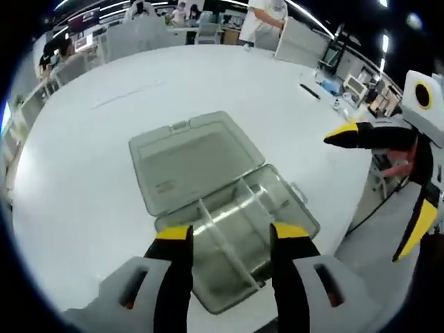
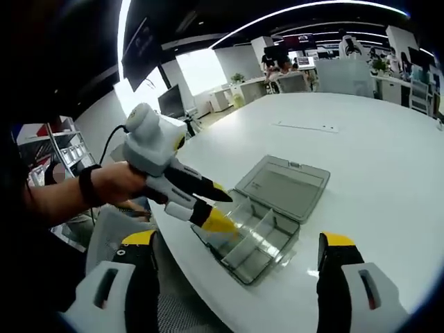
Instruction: Insert the divider into the dual guide fixture by aligning both edges with the guide slots and pushing it downward to the bottom, including one-sided entry, uneven engagement, binding, and posture correction.
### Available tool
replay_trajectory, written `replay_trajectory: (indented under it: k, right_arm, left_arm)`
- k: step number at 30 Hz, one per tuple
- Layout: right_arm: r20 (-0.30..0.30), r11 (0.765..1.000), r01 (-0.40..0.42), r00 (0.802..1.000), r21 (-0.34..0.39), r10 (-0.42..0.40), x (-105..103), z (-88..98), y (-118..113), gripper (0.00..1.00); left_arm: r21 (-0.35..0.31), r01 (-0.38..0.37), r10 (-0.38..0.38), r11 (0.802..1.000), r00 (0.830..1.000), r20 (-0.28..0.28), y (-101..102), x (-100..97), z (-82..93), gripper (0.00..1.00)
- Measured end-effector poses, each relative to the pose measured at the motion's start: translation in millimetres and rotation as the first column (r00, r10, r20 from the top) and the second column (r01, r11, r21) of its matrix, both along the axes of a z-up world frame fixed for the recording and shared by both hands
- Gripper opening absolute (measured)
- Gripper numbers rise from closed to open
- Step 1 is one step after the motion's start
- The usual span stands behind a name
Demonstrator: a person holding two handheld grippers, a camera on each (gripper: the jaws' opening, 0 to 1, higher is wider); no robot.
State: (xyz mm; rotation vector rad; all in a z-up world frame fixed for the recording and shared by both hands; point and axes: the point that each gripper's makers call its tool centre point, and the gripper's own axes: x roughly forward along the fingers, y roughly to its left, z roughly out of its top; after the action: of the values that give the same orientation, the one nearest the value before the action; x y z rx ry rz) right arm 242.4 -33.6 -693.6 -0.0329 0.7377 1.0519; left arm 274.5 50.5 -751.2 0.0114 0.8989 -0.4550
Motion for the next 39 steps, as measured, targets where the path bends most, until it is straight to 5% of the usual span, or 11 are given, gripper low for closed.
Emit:
replay_trajectory:
  k: [12, 16, 24, 39]
  right_arm:
    - [0.002, 0.999, 0.038, 0.999, -0.004, -0.038, 0.1, 3.9, -11.3, 0.93]
    - [0.012, 0.998, 0.057, 0.998, 0.002, -0.057, 1.7, 7.4, -15.0, 0.93]
    - [0.017, 0.997, 0.08, 0.997, -0.008, -0.08, 3.8, 9.9, -26.4, 0.93]
    - [0.03, 0.986, 0.166, 0.986, -0.032, -0.165, 9.9, 10.8, -61.3, 0.93]
  left_arm:
    - [-0.045, 0.039, -0.032, 0.998, 0.99, 0.136, -14.0, 7.6, 30.4, 0.54]
    - [-0.075, 0.074, -0.063, 0.994, 0.988, 0.144, -25.5, 3.6, 36.2, 0.61]
    - [-0.092, 0.191, -0.163, 0.977, 0.954, 0.252, -48.0, 1.4, 53.4, 0.79]
    - [-0.122, 0.223, -0.185, 0.967, 0.948, 0.26, -59.1, -8.6, 50.4, 0.97]
